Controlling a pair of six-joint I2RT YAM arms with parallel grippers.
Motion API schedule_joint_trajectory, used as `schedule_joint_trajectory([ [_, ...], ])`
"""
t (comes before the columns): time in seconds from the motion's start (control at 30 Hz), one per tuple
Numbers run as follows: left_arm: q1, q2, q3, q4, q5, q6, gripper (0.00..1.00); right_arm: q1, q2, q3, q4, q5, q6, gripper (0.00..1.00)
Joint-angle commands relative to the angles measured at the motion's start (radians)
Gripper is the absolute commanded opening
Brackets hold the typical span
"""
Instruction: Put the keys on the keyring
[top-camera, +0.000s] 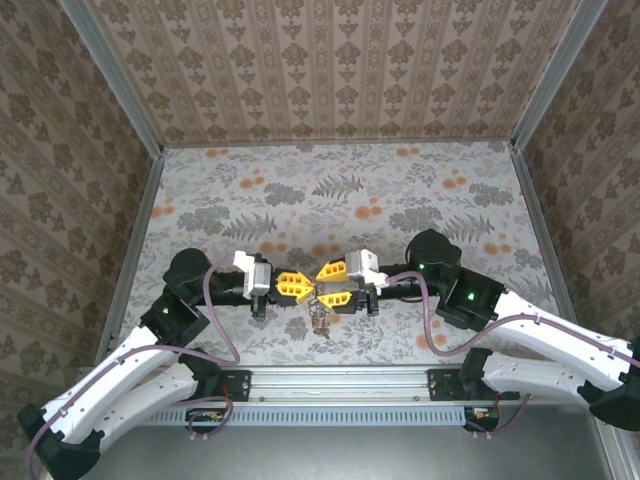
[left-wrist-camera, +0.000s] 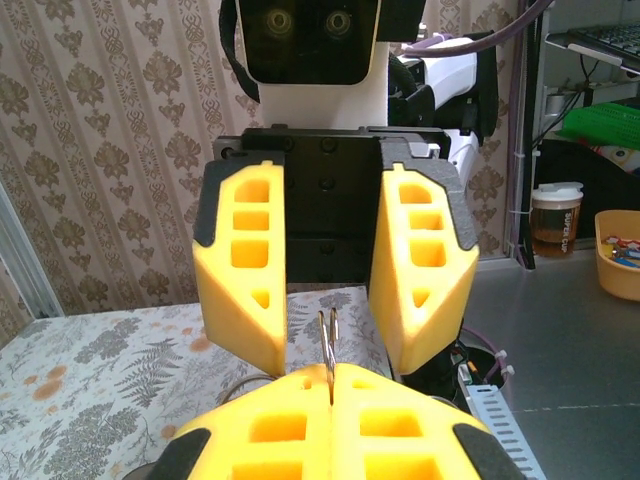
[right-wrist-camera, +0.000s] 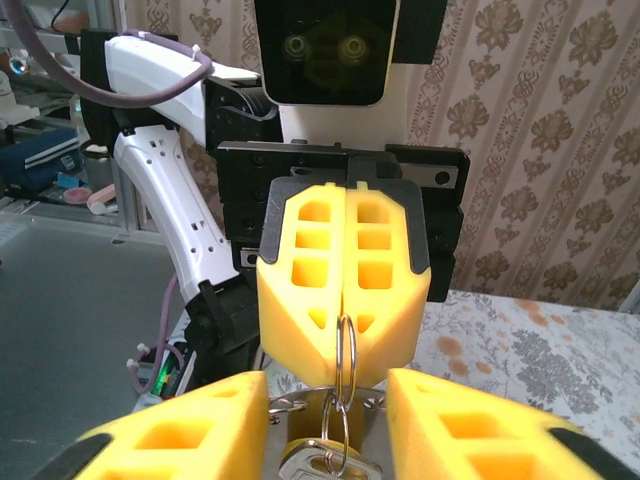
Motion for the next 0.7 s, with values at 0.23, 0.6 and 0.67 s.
schedule_joint_trajectory([
  [0.23, -0.002, 0.012, 0.027, 0.021, 0.026, 0.002, 0.0, 0.004, 0.005, 0.046, -0.006, 0.004, -0.019, 0.07],
  [0.6, -0.028, 0.066, 0.076, -0.087, 0.011, 0.038, 0.0, -0.001, -0.031, 0.047, -0.021, 0.057, -0.05, 0.0],
  [0.67, -0.028, 0.064, 0.084, -0.116, 0.005, 0.05, 0.0, -0.001, -0.025, 0.049, -0.033, 0.076, -0.05, 0.0],
])
